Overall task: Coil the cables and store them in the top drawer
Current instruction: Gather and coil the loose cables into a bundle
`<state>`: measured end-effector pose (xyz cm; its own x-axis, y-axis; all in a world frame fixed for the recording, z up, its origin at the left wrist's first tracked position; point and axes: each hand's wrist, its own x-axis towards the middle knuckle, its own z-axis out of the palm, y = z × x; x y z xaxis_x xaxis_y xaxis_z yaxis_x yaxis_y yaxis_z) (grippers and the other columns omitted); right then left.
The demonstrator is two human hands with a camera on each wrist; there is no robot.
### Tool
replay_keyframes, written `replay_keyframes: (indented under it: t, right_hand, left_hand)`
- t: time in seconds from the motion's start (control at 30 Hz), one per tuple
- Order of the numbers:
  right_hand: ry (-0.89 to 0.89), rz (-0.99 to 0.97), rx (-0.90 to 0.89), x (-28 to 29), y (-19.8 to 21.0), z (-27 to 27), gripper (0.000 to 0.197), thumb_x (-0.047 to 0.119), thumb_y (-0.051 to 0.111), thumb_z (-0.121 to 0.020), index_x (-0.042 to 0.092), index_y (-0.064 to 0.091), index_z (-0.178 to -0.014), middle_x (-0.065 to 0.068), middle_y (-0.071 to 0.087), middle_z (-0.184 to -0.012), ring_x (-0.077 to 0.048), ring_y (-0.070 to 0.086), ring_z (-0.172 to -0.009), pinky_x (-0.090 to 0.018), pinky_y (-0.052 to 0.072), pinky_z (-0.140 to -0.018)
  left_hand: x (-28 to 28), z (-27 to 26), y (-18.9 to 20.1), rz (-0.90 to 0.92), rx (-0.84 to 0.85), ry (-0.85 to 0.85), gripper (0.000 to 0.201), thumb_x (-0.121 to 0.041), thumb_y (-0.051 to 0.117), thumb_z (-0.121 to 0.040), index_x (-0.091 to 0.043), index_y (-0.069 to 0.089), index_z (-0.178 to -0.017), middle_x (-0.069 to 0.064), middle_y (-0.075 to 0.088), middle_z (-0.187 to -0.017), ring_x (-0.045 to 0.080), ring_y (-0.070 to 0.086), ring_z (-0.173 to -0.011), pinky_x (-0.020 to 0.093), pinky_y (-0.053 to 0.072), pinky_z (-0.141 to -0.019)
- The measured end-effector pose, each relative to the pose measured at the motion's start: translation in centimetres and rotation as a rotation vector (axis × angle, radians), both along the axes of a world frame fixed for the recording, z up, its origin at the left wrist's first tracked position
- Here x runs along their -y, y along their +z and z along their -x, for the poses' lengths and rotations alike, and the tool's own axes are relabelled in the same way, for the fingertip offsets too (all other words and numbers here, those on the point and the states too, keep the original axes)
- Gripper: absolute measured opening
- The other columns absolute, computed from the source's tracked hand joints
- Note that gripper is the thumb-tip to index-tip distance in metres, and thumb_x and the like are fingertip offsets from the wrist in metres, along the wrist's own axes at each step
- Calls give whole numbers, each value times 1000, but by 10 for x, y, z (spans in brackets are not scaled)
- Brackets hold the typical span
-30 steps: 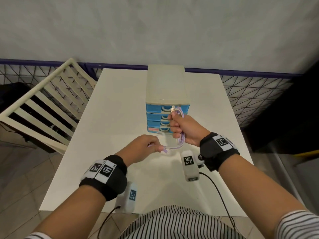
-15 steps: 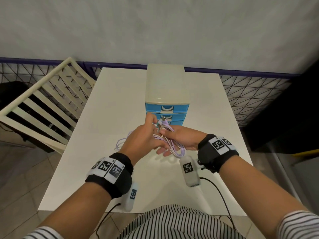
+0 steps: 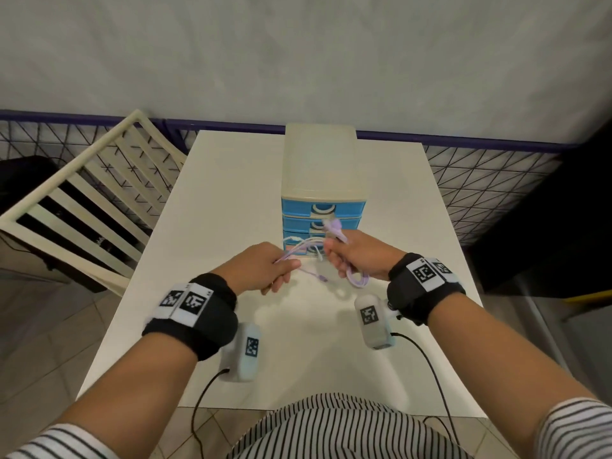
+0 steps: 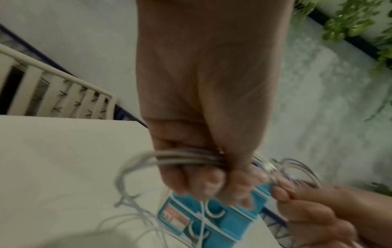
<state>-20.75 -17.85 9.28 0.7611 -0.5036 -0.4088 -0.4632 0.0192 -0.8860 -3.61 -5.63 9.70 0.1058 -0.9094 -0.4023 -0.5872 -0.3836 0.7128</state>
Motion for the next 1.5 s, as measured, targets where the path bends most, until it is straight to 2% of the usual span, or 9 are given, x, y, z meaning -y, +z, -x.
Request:
replay_keyframes:
  t: [0.17, 0.37, 0.43, 0.53, 0.67, 0.8, 0.9, 1.17, 1.5]
  right_hand:
    - [-158, -13, 72, 2, -8, -4, 28, 26, 37, -102, 14, 46, -78, -1, 39, -60, -7, 40, -41, -27, 41, -52]
    - [-121, -280, 71, -9, -6, -16, 71, 80, 40, -75, 10, 52, -77, -13, 47, -62, -21, 45, -59, -27, 36, -64]
    - [-81, -435, 102, -14, -5, -17, 71, 72, 37, -83, 8, 62, -64, -3, 50, -54, -13, 52, -56, -24, 44, -68]
    - [-68, -564, 155, -20, -7, -17, 61, 58, 59, -82, 0, 62, -99, -13, 54, -93, -23, 53, -93, -35, 46, -99]
    - [-198, -477, 164, -20, -8, -19, 28, 36, 51, -95, 13, 56, -80, -1, 60, -60, -13, 58, -57, -23, 49, -56]
    - [-297, -296, 159, -13, -13, -20, 29, 42, 49, -95, 15, 50, -83, 0, 52, -64, -10, 54, -55, -20, 45, -52]
    - [-385, -241, 283, -7, -10, -21, 32, 40, 44, -97, 16, 43, -77, 0, 42, -66, -10, 49, -57, -19, 51, -53]
    - [-543, -549, 658, 2, 5, -17, 31, 40, 42, -98, 16, 46, -78, 5, 36, -58, -8, 41, -48, -23, 48, -52]
    - [-233, -356, 284, 4, 10, -7, 18, 23, 50, -97, 9, 56, -87, 4, 44, -52, -8, 44, -43, -21, 47, -45]
  left_hand:
    - [0, 20, 3, 1, -265, 8, 35, -31, 29, -101, -18, 41, -71, -3, 36, -61, 8, 32, -51, 19, 30, -50]
    - [6, 53, 5, 198, -195, -9, 31, -24, 29, -101, -13, 44, -77, -5, 38, -65, 5, 38, -57, 17, 34, -61]
    - [6, 56, 10, 217, -130, -42, 28, -21, 29, -102, -7, 47, -86, -6, 45, -68, 1, 46, -61, 11, 38, -63]
    - [11, 60, 18, 166, 68, -89, 33, -18, 30, -101, 1, 57, -108, 6, 54, -88, 18, 50, -83, 33, 46, -87]
    - [14, 63, 12, 114, 167, -141, 24, -18, 34, -99, -13, 58, -94, 4, 54, -83, 20, 50, -84, 33, 42, -80]
    - [15, 69, 8, 106, 76, -134, 34, -17, 33, -100, 4, 44, -125, 20, 60, -97, 27, 55, -79, 18, 36, -64]
    - [11, 76, 2, 62, -87, -149, 29, -19, 31, -101, -5, 56, -100, 27, 57, -100, 35, 57, -88, 31, 47, -73]
    - [-4, 67, -9, 45, -196, -155, 38, -23, 32, -100, -17, 45, -65, -5, 41, -61, -2, 41, -46, 6, 33, -49]
    - [0, 33, -10, 369, -93, 142, 29, -26, 82, -67, -17, 55, -73, -9, 51, -63, 3, 40, -56, 16, 33, -53]
